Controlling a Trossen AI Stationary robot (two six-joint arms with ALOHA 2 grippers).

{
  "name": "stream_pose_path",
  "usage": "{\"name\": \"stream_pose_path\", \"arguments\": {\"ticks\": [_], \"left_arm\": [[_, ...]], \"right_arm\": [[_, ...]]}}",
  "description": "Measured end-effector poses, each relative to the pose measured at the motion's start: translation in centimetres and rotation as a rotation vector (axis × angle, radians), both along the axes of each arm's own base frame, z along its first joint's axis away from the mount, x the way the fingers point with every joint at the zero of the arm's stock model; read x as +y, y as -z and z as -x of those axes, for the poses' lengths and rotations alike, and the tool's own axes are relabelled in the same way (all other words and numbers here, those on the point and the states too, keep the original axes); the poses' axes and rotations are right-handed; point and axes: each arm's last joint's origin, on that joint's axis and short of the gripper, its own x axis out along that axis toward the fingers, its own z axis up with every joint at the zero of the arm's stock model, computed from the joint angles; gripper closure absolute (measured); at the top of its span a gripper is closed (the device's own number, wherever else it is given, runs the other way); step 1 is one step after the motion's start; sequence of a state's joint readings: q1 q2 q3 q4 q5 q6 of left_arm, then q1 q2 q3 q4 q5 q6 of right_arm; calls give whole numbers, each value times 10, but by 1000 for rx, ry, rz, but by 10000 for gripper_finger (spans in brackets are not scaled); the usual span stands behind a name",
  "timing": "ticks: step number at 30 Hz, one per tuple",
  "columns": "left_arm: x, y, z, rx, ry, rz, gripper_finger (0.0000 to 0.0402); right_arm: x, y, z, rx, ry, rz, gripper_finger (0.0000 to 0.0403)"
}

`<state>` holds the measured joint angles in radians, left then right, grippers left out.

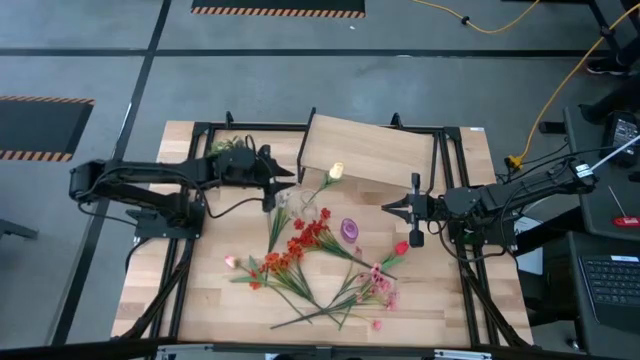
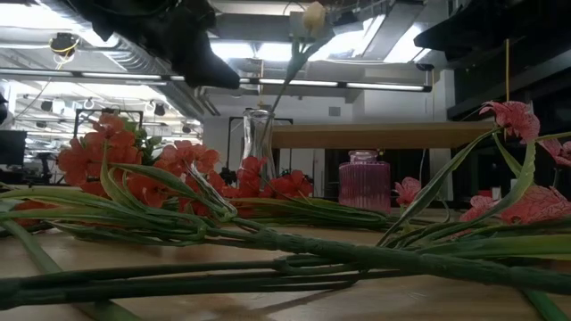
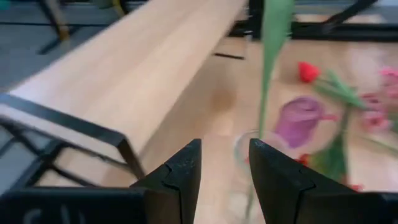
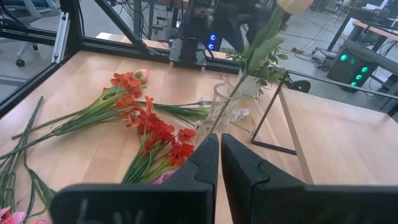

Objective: Pick and place flowers into a vace then onto a shelf
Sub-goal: Put the white flowers into the transparent vase

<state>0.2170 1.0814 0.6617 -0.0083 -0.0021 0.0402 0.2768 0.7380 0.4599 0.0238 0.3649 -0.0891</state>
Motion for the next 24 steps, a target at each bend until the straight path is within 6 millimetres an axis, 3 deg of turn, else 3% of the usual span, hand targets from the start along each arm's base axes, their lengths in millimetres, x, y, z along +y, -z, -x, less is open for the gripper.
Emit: {"name": "stream_pose_path", "arguments": {"ticks": [8,17,24], "left_arm": [[-31,1,-4,0,36,24,274],[-60,13,4,102,-148,95,274],[-66,21,11,133,-290,295,274]], "right_arm": [[0,0,0,-1,3,-11,380],[0,1,0,1,14,-56,380],[0,1,0,2,14,-58,380]]}}
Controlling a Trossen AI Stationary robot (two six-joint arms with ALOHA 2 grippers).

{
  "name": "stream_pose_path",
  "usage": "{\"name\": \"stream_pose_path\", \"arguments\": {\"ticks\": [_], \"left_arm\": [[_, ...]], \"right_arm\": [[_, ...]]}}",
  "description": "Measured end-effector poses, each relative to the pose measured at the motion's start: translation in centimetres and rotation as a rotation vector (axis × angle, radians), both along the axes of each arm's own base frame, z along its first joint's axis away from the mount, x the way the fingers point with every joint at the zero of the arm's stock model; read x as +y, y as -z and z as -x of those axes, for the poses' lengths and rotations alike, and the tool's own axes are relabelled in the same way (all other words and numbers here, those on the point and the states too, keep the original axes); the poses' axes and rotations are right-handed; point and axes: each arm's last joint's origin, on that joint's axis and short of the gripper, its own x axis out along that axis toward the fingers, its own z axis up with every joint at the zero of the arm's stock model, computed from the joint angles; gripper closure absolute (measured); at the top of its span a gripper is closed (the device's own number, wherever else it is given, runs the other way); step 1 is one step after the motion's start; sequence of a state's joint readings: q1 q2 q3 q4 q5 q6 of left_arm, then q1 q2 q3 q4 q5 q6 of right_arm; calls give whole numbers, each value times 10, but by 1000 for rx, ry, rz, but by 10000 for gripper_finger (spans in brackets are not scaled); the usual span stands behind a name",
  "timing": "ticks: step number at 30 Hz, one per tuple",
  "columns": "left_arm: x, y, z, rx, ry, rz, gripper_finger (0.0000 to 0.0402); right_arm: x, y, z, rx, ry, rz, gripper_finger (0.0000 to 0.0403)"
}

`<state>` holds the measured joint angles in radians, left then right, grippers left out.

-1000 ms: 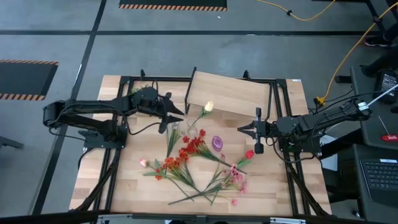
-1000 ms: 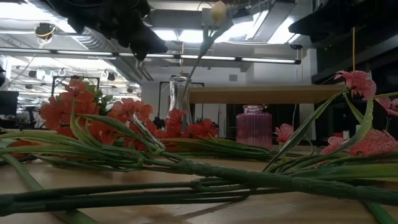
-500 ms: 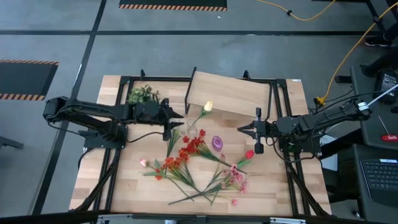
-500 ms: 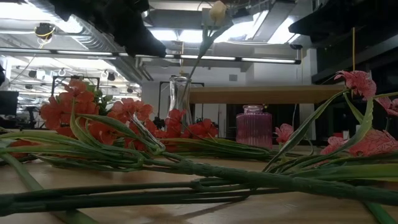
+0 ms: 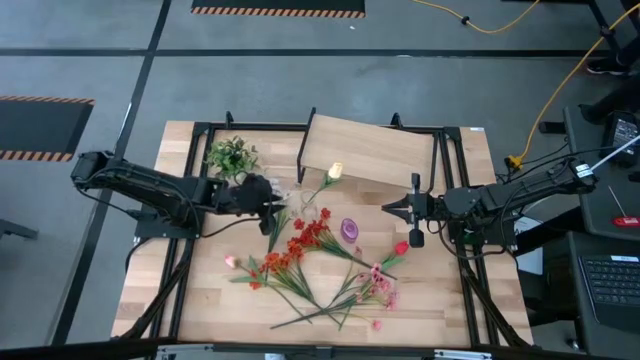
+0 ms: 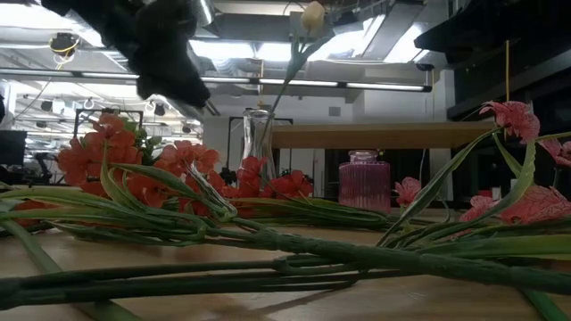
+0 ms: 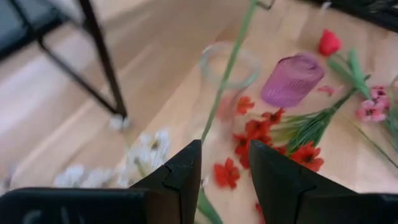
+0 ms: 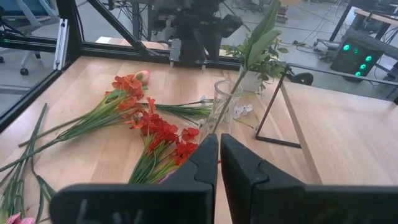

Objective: Pick and place flowers into a vace then onto a shelf
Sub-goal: Put the white flowers into the transparent vase

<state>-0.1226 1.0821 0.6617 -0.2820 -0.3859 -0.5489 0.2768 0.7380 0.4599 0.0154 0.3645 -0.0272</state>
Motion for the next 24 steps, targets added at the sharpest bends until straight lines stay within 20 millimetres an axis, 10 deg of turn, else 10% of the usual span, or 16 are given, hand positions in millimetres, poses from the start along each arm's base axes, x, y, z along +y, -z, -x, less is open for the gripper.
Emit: {"name": "stream_pose_path", "arguments": {"ticks": [24], "left_arm": [[-6,56,-6,350,-149,280,274]], "right_arm": [[0,3,1,37,0,10,379]]}}
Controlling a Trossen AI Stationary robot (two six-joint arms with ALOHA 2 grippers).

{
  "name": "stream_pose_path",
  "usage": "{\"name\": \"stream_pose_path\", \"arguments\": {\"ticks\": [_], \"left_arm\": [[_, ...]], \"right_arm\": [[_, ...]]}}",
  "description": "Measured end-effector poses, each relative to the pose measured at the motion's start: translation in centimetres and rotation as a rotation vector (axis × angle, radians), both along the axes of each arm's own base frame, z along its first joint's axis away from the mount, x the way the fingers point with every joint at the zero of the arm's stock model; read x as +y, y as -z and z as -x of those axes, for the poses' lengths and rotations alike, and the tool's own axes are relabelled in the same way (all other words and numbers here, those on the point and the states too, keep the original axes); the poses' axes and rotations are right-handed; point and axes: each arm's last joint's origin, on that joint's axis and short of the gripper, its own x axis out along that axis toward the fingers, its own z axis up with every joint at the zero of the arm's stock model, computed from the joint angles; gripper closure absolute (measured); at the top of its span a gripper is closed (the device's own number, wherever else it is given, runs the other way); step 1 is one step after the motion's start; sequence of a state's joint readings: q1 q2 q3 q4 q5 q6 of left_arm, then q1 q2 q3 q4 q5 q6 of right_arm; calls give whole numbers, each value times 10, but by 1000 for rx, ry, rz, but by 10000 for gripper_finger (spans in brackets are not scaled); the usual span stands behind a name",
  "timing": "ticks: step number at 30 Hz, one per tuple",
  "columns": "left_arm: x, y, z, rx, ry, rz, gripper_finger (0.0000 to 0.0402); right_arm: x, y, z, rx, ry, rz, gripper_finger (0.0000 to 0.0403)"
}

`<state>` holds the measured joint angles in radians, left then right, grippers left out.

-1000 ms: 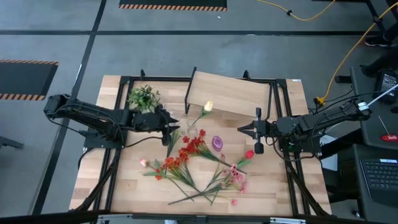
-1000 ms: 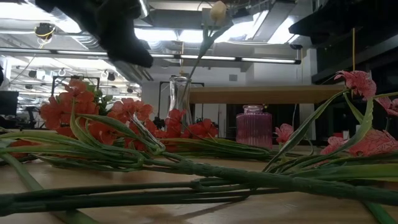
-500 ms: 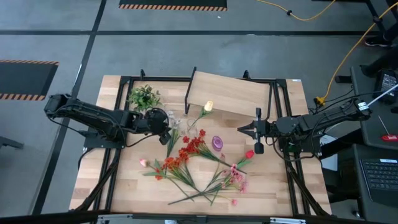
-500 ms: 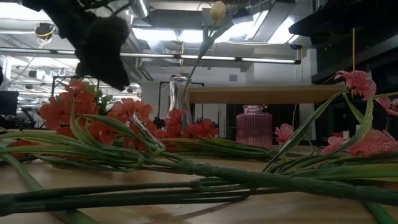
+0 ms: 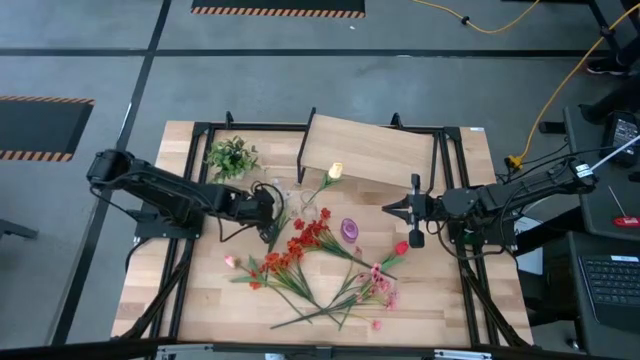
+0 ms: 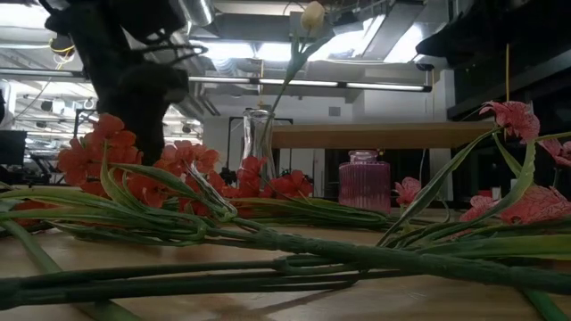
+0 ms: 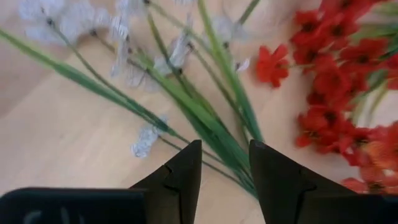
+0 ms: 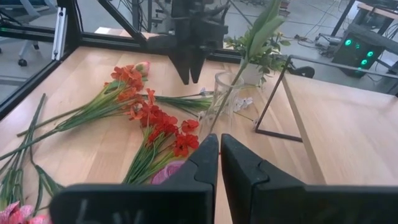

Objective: Pick and place flowers into a vace then onto a shelf
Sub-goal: Put the white flowers into the transparent vase

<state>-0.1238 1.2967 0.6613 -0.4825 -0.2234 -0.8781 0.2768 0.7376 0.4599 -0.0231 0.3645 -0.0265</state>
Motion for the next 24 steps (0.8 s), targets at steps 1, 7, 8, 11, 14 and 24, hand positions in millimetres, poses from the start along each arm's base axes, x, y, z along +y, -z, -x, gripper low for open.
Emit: {"name": "stream_pose_path", "arguments": {"ticks": [1,7,8,11,14,24], "left_arm": [[0,3,-1,12,-12,5,274],[-3,18,-5,83,-34,95,274],[-3,19,-6,91,-34,105,274],[-4,24,-7,115,-31,120,274],[-4,26,-8,114,-33,117,274],[-3,26,-16,35,-80,94,274]], "right_arm": [[0,0,0,4,0,1,379],[0,1,0,7,-1,6,379],[0,1,0,7,-1,6,379],[0,1,0,7,-1,6,379],[0,1,0,7,-1,6,379],[0,1,0,7,-1,6,379]]}}
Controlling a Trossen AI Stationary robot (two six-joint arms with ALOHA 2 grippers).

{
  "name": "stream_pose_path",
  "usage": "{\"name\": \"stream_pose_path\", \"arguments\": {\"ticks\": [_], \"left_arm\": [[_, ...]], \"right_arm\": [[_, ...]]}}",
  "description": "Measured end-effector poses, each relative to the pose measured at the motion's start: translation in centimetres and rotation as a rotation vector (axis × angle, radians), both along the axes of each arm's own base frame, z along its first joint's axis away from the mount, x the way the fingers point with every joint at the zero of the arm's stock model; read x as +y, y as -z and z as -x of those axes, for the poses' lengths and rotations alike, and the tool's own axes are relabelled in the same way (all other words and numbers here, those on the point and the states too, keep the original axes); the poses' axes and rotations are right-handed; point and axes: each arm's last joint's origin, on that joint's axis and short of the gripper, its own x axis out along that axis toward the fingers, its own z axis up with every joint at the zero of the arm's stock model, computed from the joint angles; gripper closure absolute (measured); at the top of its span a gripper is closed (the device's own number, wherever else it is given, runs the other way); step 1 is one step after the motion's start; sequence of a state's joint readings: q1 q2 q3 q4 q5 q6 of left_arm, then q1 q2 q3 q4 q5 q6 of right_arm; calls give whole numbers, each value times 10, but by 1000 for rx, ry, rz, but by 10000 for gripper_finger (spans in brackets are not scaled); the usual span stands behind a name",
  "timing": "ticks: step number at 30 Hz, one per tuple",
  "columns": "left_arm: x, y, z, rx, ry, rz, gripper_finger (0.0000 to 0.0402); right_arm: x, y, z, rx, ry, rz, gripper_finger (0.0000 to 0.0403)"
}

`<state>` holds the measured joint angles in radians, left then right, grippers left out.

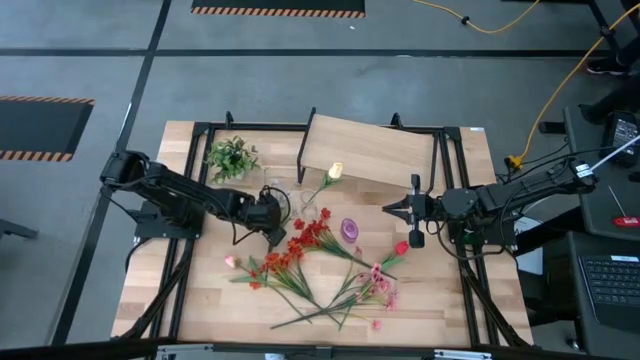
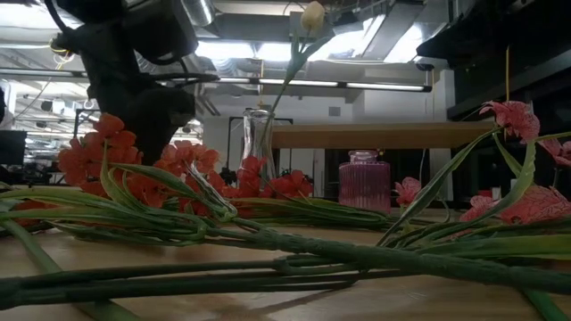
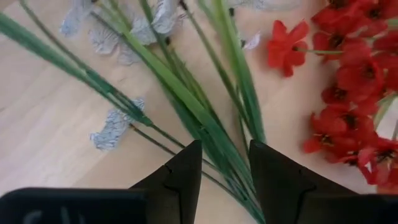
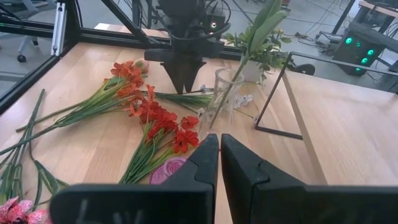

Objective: Pick and place flowers into a vace then onto a shelf
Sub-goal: Put the white flowers into the transparent vase

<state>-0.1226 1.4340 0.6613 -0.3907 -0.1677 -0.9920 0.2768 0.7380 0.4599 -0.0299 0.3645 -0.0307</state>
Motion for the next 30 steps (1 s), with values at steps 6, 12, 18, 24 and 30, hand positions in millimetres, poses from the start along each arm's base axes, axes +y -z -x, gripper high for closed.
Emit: {"name": "stream_pose_path", "arguments": {"ticks": [6,12,18,24,30], "left_arm": [[0,16,-3,69,-22,-20,274],[0,28,-8,105,-10,-35,275],[0,27,-6,111,36,-46,321],[1,19,-4,71,14,-56,393],[2,9,0,46,39,-92,397]], "right_arm": [[0,0,0,5,-1,5,379],[1,3,-2,25,0,8,380],[2,9,-7,59,0,17,380],[4,13,-12,74,0,21,380],[4,14,-14,77,-1,25,380]]}}
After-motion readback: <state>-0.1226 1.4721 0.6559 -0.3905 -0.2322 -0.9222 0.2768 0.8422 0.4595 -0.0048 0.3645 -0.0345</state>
